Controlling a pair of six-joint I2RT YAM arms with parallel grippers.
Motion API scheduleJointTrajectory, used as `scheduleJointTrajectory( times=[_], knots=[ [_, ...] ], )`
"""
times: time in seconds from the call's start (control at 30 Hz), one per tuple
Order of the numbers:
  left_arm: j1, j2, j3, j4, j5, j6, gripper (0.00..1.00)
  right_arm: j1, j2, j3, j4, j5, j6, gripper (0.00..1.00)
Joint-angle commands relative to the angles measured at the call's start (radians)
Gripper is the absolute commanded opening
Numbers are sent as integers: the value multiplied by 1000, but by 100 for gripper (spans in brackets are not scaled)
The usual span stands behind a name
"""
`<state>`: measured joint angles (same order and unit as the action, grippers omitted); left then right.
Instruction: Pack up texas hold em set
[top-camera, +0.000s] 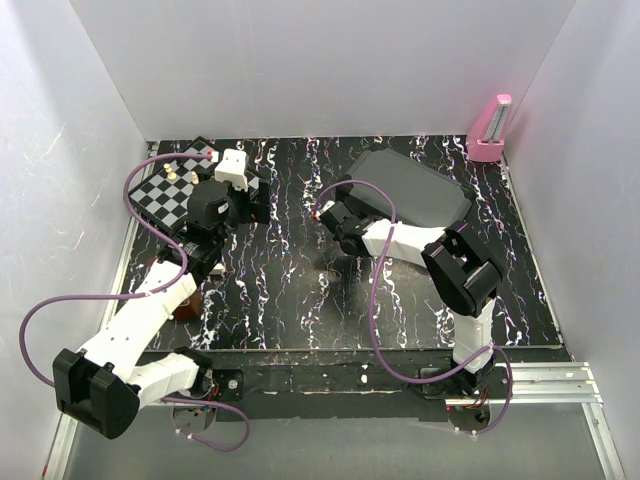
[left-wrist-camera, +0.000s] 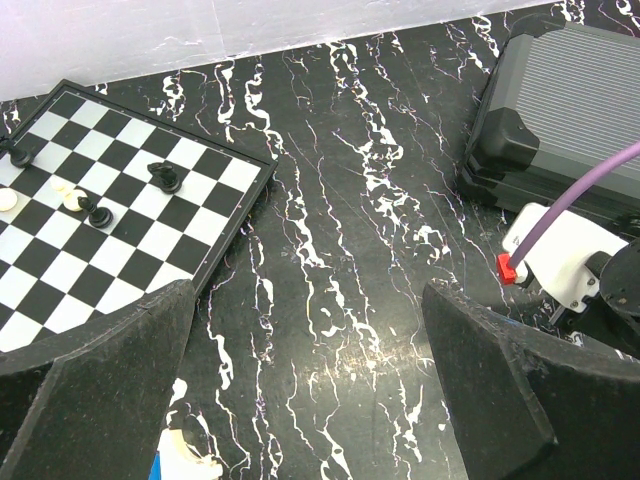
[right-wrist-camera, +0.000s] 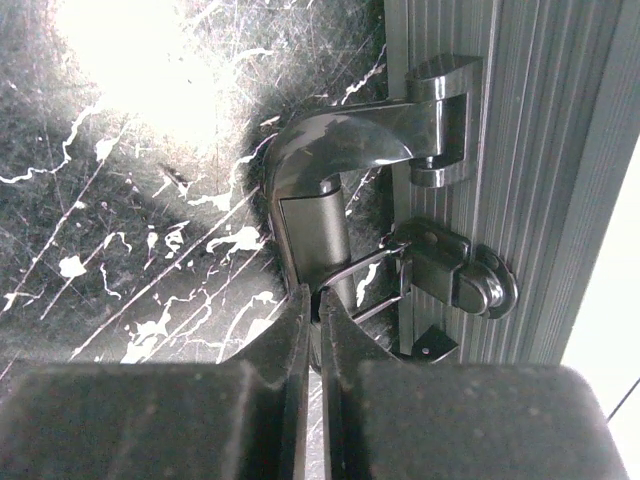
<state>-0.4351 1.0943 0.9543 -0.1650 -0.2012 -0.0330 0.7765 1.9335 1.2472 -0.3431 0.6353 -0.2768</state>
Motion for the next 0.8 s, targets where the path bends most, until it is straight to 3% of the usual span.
scheduleJointTrajectory(
  times=[0.0, 0.77],
  knots=[
    [-4, -17, 8, -4, -15, 8, 98, -5, -19, 29, 47, 72, -44, 3],
    [-4, -17, 6, -1, -6, 8, 98, -3, -97, 80, 69, 201, -160, 1]
  ],
)
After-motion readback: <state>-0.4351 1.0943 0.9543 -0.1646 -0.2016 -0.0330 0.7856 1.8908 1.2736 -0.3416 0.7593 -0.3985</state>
